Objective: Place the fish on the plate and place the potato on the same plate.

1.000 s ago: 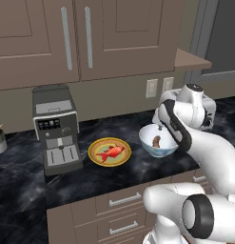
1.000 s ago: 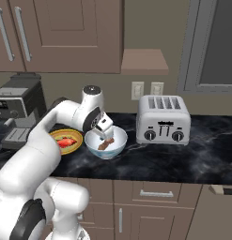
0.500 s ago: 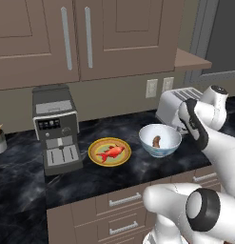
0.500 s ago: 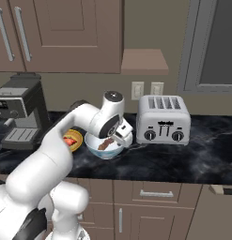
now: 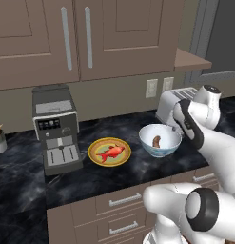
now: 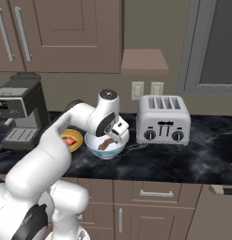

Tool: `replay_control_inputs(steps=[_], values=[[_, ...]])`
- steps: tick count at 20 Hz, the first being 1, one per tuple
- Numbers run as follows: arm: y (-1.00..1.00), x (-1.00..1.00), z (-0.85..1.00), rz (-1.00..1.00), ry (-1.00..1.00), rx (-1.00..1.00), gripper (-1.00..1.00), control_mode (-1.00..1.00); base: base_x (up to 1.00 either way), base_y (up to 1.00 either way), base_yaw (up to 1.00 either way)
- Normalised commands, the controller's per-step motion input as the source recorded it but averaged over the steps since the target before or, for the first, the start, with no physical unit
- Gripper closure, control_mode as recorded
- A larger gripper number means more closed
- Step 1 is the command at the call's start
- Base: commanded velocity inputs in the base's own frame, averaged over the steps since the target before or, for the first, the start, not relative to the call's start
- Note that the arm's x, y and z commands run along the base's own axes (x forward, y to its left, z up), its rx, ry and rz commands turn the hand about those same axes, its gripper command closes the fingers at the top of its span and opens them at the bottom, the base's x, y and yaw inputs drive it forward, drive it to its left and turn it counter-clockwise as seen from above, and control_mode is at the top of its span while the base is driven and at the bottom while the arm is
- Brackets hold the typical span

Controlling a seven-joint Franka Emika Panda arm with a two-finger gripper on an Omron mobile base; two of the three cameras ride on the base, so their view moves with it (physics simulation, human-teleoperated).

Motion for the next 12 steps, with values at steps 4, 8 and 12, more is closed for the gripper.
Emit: replay_control_inputs(steps=[4,8,12], values=[[0.29,0.38,0.00,0.04,0.00,-0.07,-1.00,-1.00,0.00,0.00,0.00],[0.00,0.33,0.00,0.07,0.00,-0.03,-1.00,-1.00,0.00,0.00,0.00],[0.04,0.45,-0.10,0.05,0.00,-0.05,-1.00,-1.00,0.00,0.00,0.00]])
